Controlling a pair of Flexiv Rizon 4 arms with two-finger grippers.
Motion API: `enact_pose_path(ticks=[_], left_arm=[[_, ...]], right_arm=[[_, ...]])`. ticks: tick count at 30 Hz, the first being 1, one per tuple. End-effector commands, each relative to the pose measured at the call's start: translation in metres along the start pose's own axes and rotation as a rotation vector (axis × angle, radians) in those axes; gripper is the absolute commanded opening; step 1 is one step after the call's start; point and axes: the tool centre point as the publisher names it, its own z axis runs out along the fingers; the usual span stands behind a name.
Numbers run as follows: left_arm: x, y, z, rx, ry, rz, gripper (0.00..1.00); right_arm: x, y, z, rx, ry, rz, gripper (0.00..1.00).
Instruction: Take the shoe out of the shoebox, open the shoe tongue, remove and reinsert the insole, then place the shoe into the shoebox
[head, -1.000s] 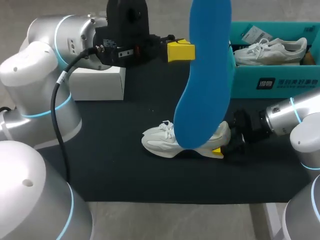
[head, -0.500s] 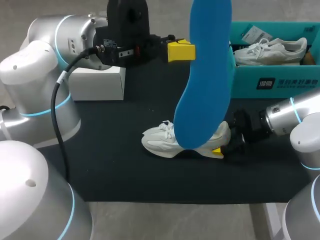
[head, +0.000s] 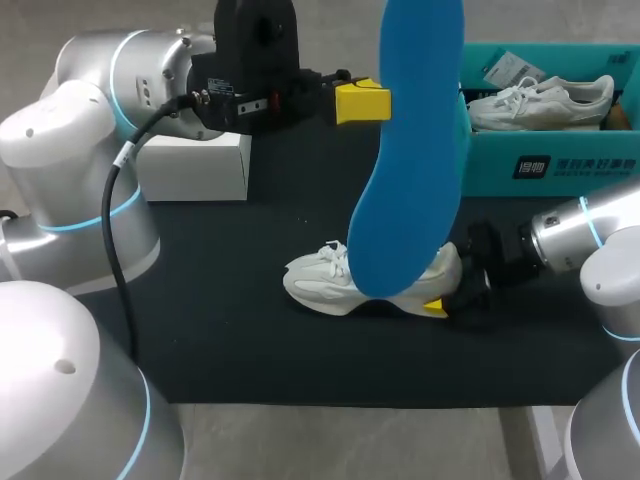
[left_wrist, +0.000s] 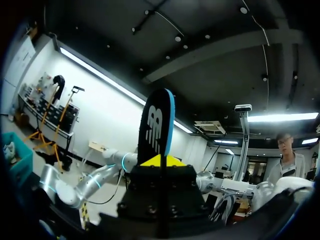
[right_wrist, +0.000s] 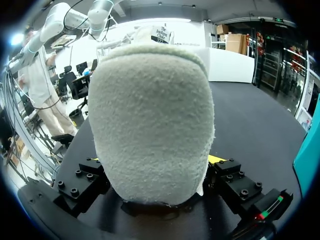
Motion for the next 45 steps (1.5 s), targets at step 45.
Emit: enact_pose_path(ticks=[45], left_arm=[[0.0,0.0,0.001,0.0,0.001,0.001,0.0]], right_arm=[[0.039,0.071,-0.092,0.942,-0.193,0.226,1.0]])
